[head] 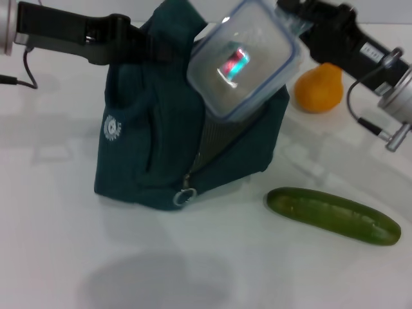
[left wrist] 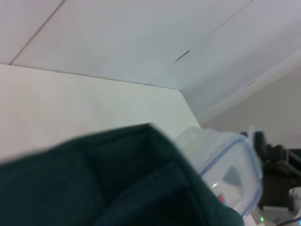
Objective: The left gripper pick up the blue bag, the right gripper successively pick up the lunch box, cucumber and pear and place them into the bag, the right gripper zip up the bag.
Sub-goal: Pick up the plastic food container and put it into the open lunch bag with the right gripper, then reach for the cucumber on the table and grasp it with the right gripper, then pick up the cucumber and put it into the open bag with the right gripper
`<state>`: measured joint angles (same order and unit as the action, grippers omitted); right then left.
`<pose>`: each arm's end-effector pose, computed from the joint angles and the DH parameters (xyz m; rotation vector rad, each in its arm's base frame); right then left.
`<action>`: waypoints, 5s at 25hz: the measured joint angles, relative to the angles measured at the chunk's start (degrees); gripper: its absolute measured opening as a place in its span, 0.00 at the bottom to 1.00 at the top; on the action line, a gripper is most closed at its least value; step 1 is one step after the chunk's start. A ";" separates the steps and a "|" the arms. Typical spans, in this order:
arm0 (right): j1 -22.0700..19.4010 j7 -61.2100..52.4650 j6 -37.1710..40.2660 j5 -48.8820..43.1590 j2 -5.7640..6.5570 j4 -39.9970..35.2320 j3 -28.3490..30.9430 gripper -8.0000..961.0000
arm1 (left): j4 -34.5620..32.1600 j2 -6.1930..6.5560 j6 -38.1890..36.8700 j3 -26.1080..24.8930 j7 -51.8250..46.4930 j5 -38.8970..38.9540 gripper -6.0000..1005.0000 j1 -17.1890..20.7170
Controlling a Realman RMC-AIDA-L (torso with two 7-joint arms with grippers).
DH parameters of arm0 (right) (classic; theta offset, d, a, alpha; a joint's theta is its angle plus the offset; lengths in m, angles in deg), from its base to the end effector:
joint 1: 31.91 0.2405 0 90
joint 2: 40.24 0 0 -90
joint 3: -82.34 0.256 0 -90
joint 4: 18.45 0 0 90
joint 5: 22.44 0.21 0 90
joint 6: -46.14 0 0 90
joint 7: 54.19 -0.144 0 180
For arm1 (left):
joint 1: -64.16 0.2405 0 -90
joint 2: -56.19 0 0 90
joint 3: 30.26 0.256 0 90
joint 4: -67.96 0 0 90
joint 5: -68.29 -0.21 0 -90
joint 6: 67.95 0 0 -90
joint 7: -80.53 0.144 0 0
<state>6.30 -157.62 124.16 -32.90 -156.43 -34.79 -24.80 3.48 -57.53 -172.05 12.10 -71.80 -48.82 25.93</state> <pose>0.1726 0.3700 -0.0318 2.0187 -1.5786 -1.7147 -0.1724 0.3646 0.0957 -2.5734 -1.6320 -0.5845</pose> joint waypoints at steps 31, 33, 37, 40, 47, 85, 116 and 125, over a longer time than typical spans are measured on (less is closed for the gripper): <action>-4.61 13.83 7.85 -0.05 4.42 -1.27 1.45 0.51 | 7.02 0.05 1.36 -0.17 4.49 -0.03 0.05 0.08; -5.32 14.89 9.21 -2.47 7.14 -1.46 1.75 0.59 | 6.99 0.36 1.35 -0.18 4.45 -0.05 0.05 0.33; -4.81 15.35 7.92 -13.91 12.70 -4.02 1.98 0.69 | 6.96 0.63 1.35 -0.18 4.43 -0.05 0.05 0.45; -2.77 14.19 4.03 -25.81 16.00 -8.10 4.22 0.74 | 6.97 0.63 1.48 -0.18 4.42 -0.05 0.05 0.34; -0.38 -1.97 -4.19 -74.55 15.36 -29.27 26.11 0.84 | 6.97 0.62 2.02 -0.17 4.45 -0.06 0.05 0.21; 5.99 -15.76 19.23 -128.11 0.66 -44.46 32.03 0.83 | 6.90 0.79 2.94 -0.07 4.12 -0.50 0.05 -0.80; 4.84 -11.70 18.13 -121.96 0.86 -43.02 26.07 0.58 | 6.91 1.12 3.19 -0.09 4.33 -0.48 0.05 -1.08; 5.82 -3.21 38.11 -109.53 1.00 -42.16 43.13 0.58 | 6.91 1.14 3.19 -0.09 4.15 -0.48 0.05 -1.40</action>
<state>12.11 -160.83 162.27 -142.43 -155.43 -76.94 18.32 10.39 -56.39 -168.85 12.01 -67.65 -49.30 24.53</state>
